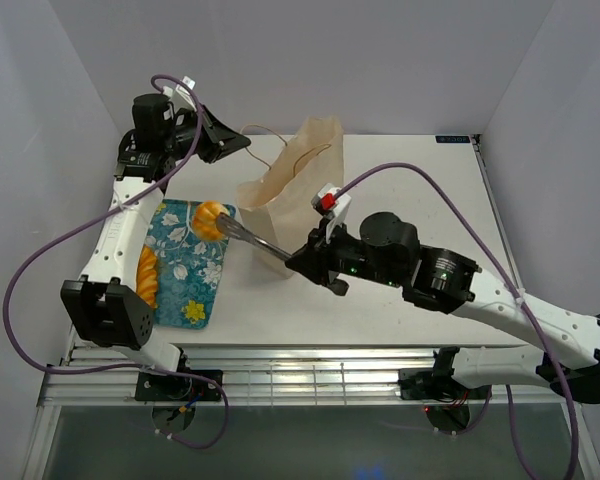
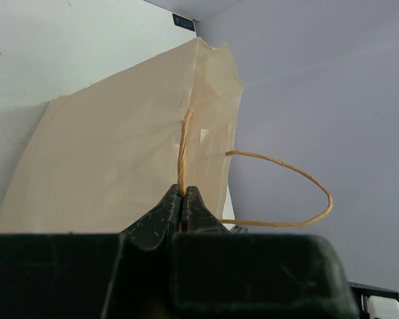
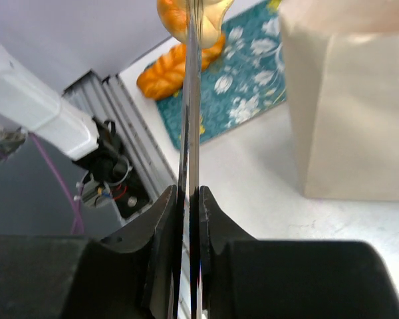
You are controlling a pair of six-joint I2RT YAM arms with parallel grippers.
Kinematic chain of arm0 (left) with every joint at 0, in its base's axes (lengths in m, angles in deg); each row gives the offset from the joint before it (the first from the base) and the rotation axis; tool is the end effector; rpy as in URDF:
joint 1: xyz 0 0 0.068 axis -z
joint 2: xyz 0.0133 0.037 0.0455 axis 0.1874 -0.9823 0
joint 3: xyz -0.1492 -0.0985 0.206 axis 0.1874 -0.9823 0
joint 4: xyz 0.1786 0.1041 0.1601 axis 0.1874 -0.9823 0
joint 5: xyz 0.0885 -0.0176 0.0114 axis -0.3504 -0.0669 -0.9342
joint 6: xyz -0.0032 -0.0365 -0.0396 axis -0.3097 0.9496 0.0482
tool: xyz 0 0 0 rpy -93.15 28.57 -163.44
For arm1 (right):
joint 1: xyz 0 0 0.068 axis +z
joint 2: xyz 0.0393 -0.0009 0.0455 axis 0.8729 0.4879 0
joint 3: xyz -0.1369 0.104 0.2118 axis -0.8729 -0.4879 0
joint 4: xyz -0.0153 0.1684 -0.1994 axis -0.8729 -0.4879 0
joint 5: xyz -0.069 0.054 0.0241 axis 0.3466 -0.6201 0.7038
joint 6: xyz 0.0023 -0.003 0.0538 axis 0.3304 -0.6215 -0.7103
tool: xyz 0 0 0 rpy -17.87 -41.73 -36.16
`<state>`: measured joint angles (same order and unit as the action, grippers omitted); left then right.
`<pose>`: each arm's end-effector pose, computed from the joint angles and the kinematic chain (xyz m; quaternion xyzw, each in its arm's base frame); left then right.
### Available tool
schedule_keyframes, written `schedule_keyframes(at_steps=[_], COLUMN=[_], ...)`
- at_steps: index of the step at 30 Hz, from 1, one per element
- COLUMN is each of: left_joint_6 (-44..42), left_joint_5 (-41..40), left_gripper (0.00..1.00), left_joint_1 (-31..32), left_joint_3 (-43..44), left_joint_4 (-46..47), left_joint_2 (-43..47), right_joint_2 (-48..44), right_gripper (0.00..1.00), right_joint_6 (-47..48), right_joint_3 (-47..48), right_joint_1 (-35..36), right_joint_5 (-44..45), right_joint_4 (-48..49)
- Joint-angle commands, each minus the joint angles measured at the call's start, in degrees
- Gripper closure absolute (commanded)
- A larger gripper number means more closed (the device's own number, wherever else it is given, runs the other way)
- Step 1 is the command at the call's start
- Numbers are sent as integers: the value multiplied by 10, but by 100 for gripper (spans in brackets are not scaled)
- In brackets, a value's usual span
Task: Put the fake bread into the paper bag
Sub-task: Pick up the fake bread from the plate, then place the fake bread in the paper bag.
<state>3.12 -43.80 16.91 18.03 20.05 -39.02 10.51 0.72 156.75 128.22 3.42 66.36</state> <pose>0.3511 -0.0599 0.4191 -0.0781 0.7998 -0.4703 0.3648 0.0973 0.2300 0.4063 -0.3173 0.7133 0.4084 0.4730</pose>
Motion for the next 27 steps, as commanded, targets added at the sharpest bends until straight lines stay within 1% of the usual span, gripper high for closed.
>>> schedule_keyframes(at_steps=[1, 6, 7, 11, 18, 21, 22, 24, 25, 27], left_joint_6=[4, 8, 9, 10, 15, 17, 17, 17, 17, 17], left_joint_5=[10, 11, 12, 14, 16, 20, 20, 20, 20, 21], left_gripper=[100, 100, 100, 100, 100, 100, 100, 100, 100, 100], left_joint_1=[-3, -3, -4, -3, -3, -3, -3, -3, -3, -4], left_joint_3=[-13, -27, -28, -32, -31, -36, -37, -39, -39, -41], left_joint_4=[18, 20, 20, 20, 21, 24, 25, 26, 27, 27], left_joint_2=[47, 65, 69, 78, 86, 87, 87, 89, 89, 88], right_joint_2=[-13, -10, -10, -16, -37, -37, -37, -37, -38, -37], right_gripper=[92, 92, 92, 92, 92, 92, 85, 77, 70, 68], right_joint_6=[41, 70, 74, 86, 74, 66, 63, 57, 55, 49], right_joint_3=[81, 137, 153, 168, 126, 113, 112, 108, 106, 105], right_joint_1=[2, -8, -11, -46, -120, -156, -160, -165, -166, -168], right_joint_5=[83, 127, 147, 167, 153, 110, 91, 76, 64, 56], right_joint_4=[-35, -67, -80, -104, -118, -116, -116, -107, -102, -97])
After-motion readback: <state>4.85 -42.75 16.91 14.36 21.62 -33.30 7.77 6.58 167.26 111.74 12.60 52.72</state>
